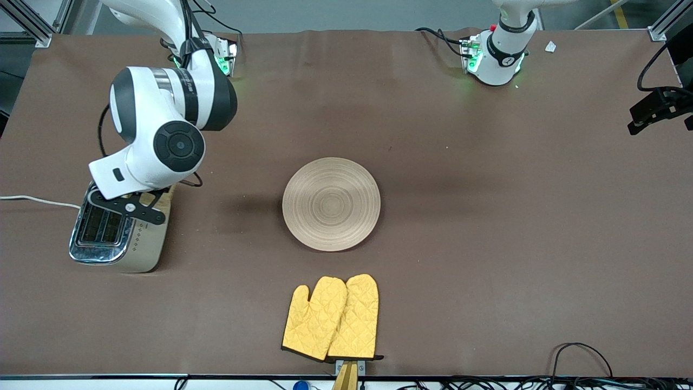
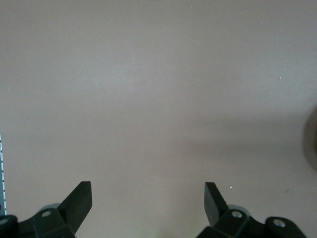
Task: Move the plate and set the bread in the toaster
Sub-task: 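Lift the bread with the right gripper and carry it over the toaster, then lower the bread into the toaster slot with the right gripper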
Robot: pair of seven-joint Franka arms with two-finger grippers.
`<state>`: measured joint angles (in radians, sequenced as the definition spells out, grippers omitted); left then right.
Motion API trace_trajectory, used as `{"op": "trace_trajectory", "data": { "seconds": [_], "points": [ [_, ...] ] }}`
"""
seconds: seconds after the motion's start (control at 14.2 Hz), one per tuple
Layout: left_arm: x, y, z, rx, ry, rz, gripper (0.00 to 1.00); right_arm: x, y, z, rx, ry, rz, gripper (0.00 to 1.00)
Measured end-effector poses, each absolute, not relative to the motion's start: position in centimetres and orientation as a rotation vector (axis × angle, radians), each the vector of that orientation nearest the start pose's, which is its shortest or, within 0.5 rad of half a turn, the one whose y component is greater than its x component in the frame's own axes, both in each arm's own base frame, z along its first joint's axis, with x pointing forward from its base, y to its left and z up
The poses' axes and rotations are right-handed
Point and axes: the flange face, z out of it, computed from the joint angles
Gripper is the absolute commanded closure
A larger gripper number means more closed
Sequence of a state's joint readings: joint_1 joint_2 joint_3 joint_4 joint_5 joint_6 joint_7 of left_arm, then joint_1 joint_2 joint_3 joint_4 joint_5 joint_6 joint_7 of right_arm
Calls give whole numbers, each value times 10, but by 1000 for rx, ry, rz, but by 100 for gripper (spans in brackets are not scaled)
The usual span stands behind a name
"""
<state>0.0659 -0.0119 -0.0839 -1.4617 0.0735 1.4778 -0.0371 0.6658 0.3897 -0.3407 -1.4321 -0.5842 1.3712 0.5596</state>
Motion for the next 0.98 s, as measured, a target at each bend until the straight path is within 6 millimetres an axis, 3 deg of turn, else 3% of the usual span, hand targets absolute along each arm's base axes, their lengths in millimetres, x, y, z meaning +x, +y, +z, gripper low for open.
{"op": "trace_trajectory", "data": {
  "seconds": [0.49,0.77,0.98],
  "points": [
    [541,-2,674,-3068,-41,-45,0,612,126,428,2027,-94,-2,100],
    [541,-2,673,-3068,-41,-43,0,620,96,422,1998,-100,-1,100],
    [541,-2,671,-3068,-41,-37,0,621,91,421,1998,-107,-6,100]
  ]
}}
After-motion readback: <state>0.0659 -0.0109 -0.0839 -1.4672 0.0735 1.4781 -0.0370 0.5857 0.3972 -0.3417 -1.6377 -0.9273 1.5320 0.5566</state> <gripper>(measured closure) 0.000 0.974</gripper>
